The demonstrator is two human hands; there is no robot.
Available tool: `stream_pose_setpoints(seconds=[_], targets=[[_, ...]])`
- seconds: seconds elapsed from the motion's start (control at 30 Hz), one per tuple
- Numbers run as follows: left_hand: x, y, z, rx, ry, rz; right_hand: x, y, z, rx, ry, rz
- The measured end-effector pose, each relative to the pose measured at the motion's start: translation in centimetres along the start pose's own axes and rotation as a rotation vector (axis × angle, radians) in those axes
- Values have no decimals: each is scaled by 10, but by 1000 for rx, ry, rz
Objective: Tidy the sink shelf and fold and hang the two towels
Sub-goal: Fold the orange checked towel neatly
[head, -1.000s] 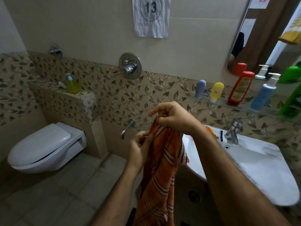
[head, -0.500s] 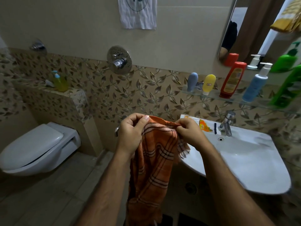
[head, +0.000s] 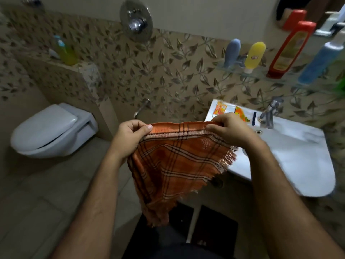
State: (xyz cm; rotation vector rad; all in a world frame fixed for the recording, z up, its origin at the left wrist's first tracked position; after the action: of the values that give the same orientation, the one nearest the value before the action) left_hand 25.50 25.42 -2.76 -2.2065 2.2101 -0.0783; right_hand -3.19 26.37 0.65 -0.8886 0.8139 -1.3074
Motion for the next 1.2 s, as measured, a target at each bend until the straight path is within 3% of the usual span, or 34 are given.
stream_pose_setpoints(seconds=[0.1, 0.2, 0.3, 0.37, 0.47, 0.57, 0.63, 0.77, 0.97, 1.07, 1.2], targets=[[-5, 6, 18, 12, -69, -52, -4, 21, -18, 286, 117, 79], [-9, 14, 17, 68, -37, -68, -6, 23, -34, 373, 170, 62], [-13, 41, 2, 177, 4, 187, -4, -17, -39, 250, 140, -182], [-18, 57, -12, 206, 36, 316, -9, -55, -27, 336, 46, -305], [-13, 60, -23, -9, 14, 330, -16, -96, -7, 515, -138, -289], [-7, 65, 2, -59, -124, 366, -8, -112, -12, 190, -164, -455], [-8, 69, 25, -78, -185, 326, 1, -111, -15, 134, -149, -522], [-10, 66, 39, -249, -211, 202, 27, -91, -43, -21, -20, -301], [9, 63, 9, -208, -138, -8, 37, -54, -82, -126, 218, -91], [9, 82, -3, -127, -106, -83, 35, -36, -69, -51, 174, -8], [4, 96, -13, -52, -27, -223, 29, -18, -61, 301, 173, 132]])
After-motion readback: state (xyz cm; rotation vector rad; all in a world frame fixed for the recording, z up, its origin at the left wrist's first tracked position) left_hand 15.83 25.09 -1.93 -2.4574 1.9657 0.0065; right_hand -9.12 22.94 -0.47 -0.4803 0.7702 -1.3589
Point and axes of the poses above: each hand's wrist, its own x-axis towards the middle knuckle, its own y-axis out of the palm, z = x × y, the point moved 6 cm from there along x, towards the middle knuckle, and after that the axes turned 11 degrees about -x, right-handed, at the moved point
